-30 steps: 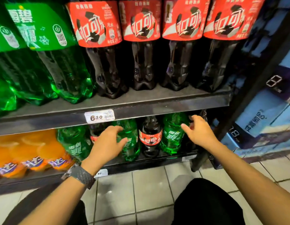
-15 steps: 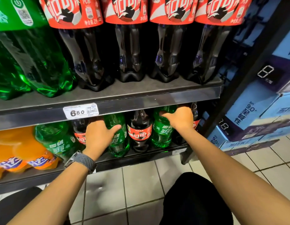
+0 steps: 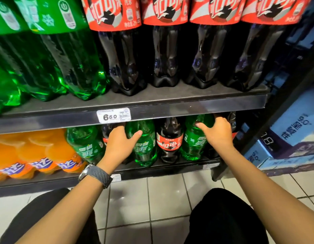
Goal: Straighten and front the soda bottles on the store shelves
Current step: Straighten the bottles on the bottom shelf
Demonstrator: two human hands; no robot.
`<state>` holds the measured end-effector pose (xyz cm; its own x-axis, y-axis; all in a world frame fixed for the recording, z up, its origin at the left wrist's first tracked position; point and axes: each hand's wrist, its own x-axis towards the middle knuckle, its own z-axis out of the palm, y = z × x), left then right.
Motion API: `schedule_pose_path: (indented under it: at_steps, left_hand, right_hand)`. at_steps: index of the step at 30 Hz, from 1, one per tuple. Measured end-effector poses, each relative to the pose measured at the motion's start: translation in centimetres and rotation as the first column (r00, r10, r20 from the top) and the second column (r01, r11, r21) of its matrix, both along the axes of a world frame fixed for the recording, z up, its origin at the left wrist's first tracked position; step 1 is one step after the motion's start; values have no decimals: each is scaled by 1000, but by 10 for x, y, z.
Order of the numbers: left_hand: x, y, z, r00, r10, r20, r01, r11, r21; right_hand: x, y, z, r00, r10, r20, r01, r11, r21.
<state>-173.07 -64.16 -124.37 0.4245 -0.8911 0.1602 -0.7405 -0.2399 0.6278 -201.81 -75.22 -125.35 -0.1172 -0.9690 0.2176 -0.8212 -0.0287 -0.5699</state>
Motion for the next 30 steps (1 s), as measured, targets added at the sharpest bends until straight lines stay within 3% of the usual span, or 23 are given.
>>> schedule_pose_path:
  at_steps: [4,8,16,20,23,25,28,30]
  left_hand:
    - [34,27,9,997,-82,-3,82,994,-71]
    - [72,53,14,992,-92,-87,87,995,-55]
    - [168,106,5,967,239,-92,-249,961,-123]
    - [196,126,-1,959,269,-93,-279,952,-122]
    - [193,122,-7,980,191,49,-182,972,-147]
    - [183,109,-13,976,73,207,-52,993,-105]
    - [169,85,-20,938,25,345,-21,1000,-15]
    - [166,74,-25,928,51,368,-62,998,17]
  right_hand:
    - [21,36,-17,986,105,129,-60,946,-317]
    - [75,63,-23,921,253,296,-226,966,-123]
    - [191,81,0,809,554,195,-551,831,-72]
    - [245,86,9,846,529,-64,-532,845,-56]
    - [274,76,22,856,487,-177,-452,869,202]
    - [290,62,23,808,555,-198,-455,802,387]
    - [299,44,15,828,559,44,-491,686,537]
    - [294,37,2,862,455,225,-488,621,613]
